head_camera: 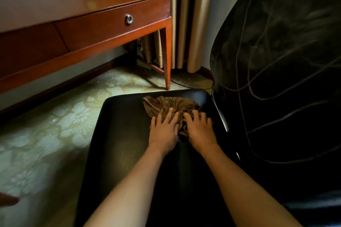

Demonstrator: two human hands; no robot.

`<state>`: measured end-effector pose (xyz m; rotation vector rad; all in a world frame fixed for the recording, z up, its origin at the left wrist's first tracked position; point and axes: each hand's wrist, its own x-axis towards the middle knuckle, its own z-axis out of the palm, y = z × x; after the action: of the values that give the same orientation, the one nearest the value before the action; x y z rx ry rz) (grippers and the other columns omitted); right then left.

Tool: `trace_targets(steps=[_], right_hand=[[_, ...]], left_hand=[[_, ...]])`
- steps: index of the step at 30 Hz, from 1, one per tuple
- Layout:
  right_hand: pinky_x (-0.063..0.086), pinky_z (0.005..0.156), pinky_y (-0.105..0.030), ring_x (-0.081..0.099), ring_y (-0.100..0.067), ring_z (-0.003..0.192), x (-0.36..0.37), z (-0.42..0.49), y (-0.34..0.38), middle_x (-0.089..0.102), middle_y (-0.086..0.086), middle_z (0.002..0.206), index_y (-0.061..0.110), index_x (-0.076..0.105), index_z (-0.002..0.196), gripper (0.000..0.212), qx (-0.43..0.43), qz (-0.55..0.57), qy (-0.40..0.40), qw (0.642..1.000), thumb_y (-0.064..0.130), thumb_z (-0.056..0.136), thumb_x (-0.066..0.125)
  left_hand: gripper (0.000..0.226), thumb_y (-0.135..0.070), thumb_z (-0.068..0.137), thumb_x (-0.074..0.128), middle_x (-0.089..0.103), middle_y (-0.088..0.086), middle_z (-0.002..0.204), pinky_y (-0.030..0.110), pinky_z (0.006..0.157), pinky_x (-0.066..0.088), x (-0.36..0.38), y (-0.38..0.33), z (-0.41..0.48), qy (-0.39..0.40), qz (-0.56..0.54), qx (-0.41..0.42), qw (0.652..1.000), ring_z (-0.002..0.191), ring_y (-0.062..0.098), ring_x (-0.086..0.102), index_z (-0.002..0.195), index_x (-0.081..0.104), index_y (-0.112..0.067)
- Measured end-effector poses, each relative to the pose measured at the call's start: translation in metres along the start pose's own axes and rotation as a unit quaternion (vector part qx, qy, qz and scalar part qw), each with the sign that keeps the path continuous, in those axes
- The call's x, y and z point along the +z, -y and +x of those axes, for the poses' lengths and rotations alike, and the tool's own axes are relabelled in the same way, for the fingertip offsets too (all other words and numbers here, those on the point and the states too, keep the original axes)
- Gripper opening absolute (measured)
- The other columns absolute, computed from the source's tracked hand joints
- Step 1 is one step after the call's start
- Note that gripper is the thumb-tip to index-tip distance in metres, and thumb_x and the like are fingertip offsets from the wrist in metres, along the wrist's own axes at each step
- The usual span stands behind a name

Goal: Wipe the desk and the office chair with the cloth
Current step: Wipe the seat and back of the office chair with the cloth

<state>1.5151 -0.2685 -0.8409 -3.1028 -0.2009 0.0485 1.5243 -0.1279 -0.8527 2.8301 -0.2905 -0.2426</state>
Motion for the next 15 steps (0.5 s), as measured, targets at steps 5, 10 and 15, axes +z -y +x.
trace_targets(steps=[5, 10, 15], right_hand=[[0.032, 0.106, -0.048, 0.034, -0.037, 0.133, -0.007, -0.057, 0.008, 0.030, -0.011, 0.151, 0.023, 0.027, 0.151, 0.067, 0.003, -0.009, 0.009, 1.000, 0.021, 0.093, 0.060], [0.033, 0.107, -0.048, 0.034, -0.037, 0.135, -0.006, -0.122, 0.018, 0.030, -0.012, 0.152, 0.023, 0.026, 0.152, 0.068, 0.008, -0.011, 0.022, 1.000, 0.020, 0.092, 0.060], [0.034, 0.105, -0.048, 0.035, -0.038, 0.134, -0.002, -0.173, 0.022, 0.032, -0.013, 0.153, 0.022, 0.028, 0.150, 0.067, 0.004, -0.031, 0.020, 0.999, 0.021, 0.092, 0.061]], left_hand=[[0.055, -0.038, 0.108, 0.023, -0.005, -0.009, 0.169, 0.051, 0.123, 0.001, 0.005, -0.014, -0.052, 0.014, 0.019, -0.012, 1.000, 0.154, 0.031, 0.003, 0.160, 0.008, -0.033], [0.055, -0.039, 0.108, 0.024, -0.004, -0.007, 0.169, 0.051, 0.123, 0.005, 0.019, -0.025, -0.119, 0.020, 0.019, -0.012, 1.000, 0.154, 0.032, 0.004, 0.160, 0.009, -0.032], [0.055, -0.040, 0.109, 0.021, -0.009, -0.008, 0.168, 0.049, 0.124, 0.002, 0.028, -0.033, -0.165, 0.041, 0.014, -0.009, 0.999, 0.155, 0.030, -0.005, 0.161, 0.005, -0.033]])
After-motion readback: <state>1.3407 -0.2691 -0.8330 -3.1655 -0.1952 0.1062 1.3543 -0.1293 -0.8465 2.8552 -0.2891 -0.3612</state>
